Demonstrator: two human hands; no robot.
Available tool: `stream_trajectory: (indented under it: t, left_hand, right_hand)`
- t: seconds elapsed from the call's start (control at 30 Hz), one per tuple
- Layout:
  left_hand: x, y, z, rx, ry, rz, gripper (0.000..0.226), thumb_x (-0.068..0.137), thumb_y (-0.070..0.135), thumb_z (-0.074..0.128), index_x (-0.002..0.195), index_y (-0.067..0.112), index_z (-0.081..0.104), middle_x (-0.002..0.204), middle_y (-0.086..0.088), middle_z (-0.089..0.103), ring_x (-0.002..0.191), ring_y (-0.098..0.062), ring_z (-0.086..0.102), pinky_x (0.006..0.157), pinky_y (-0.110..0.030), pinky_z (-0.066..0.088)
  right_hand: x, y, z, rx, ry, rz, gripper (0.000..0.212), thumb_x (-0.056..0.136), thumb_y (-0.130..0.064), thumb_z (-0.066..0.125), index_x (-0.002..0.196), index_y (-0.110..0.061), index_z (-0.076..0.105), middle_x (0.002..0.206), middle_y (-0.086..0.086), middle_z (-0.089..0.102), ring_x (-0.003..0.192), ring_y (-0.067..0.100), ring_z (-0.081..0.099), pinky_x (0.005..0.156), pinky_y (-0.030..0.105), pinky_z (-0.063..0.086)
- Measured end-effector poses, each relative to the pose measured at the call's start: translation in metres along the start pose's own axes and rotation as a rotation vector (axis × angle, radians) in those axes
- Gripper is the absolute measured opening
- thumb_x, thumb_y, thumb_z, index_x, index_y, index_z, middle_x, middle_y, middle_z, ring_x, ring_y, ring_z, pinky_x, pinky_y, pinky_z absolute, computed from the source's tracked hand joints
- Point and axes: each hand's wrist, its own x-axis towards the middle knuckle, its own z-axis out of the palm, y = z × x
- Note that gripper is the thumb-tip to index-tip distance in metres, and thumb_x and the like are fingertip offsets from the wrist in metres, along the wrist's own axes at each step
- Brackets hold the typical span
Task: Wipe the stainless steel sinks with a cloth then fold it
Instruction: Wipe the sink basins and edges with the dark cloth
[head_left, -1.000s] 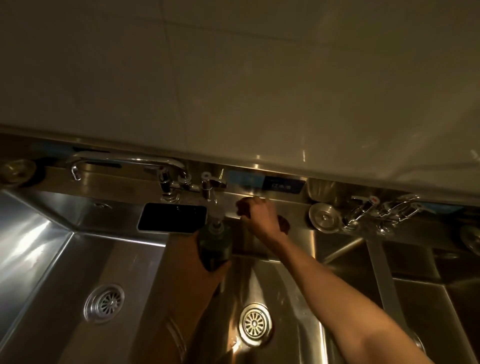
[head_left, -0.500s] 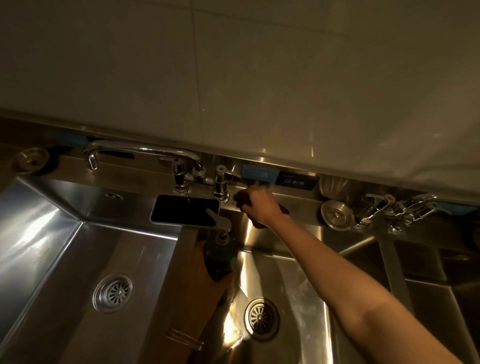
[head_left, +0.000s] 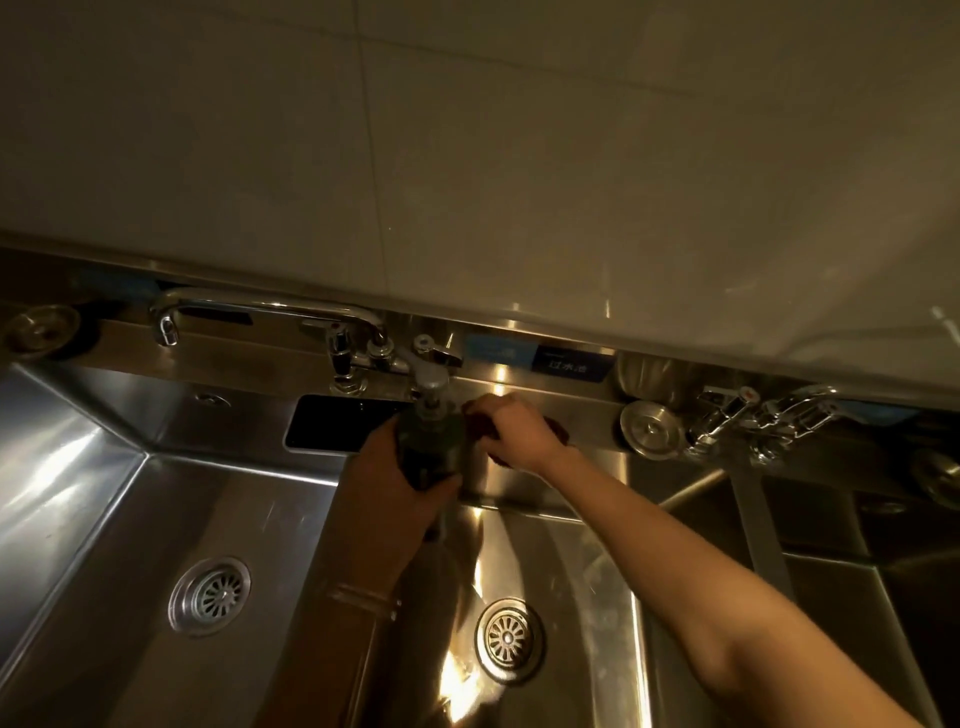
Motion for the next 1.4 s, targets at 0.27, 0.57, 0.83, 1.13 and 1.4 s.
stream_trajectory:
  t: [0.27, 0.57, 0.83, 1.13, 1.4]
  left_hand:
    - [0.061, 0.042, 0.039, 0.074, 0.065, 0.122, 0.068, 0.060, 0.020, 0.085, 0.119, 0.007, 0.054, 0.114, -0.011, 0.062, 0.108, -0.026, 0.057, 0.096, -0.036, 0.042]
    - [0.075, 0.059, 0.085, 0.038, -0.037, 0.144, 0.063, 0.065, 0.030, 0.082, 0.119, 0.021, 0.051, 0.118, 0.001, 0.060, 0.110, -0.016, 0.056, 0.095, -0.041, 0.047]
    - [0.090, 0.071, 0.082, 0.003, 0.076, 0.165, 0.068, 0.064, 0.022, 0.083, 0.122, 0.014, 0.048, 0.122, -0.004, 0.056, 0.117, -0.021, 0.051, 0.100, -0.039, 0.041]
    - [0.114, 0.064, 0.089, 0.063, 0.044, 0.103, 0.070, 0.062, 0.019, 0.085, 0.120, 0.008, 0.046, 0.123, -0.011, 0.053, 0.116, -0.026, 0.050, 0.099, -0.041, 0.042]
    - [0.067, 0.052, 0.077, 0.252, 0.018, 0.076, 0.087, 0.071, 0.017, 0.079, 0.142, 0.009, 0.029, 0.144, -0.013, 0.029, 0.131, -0.027, 0.033, 0.110, -0.039, 0.029]
  right_hand:
    - [-0.129, 0.044, 0.013, 0.029, 0.002, 0.146, 0.043, 0.080, -0.025, 0.062, 0.123, -0.024, 0.056, 0.122, -0.003, 0.057, 0.113, 0.021, 0.049, 0.098, 0.039, 0.039]
    - [-0.163, 0.035, 0.006, 0.108, 0.029, 0.134, 0.043, 0.075, -0.030, 0.054, 0.118, -0.026, 0.058, 0.115, -0.005, 0.059, 0.103, 0.021, 0.052, 0.090, 0.039, 0.043]
    - [-0.176, 0.036, 0.003, 0.121, 0.044, 0.155, 0.042, 0.080, -0.022, 0.062, 0.122, -0.026, 0.057, 0.119, -0.005, 0.058, 0.107, 0.019, 0.049, 0.093, 0.034, 0.041]
    - [-0.184, 0.046, -0.001, 0.070, 0.016, 0.140, 0.044, 0.082, -0.023, 0.058, 0.126, -0.024, 0.053, 0.126, -0.006, 0.054, 0.114, 0.018, 0.045, 0.093, 0.032, 0.038]
    - [-0.208, 0.063, -0.001, 0.150, -0.052, 0.058, 0.046, 0.074, -0.034, 0.055, 0.119, -0.033, 0.057, 0.113, -0.016, 0.060, 0.103, 0.011, 0.053, 0.088, 0.035, 0.046]
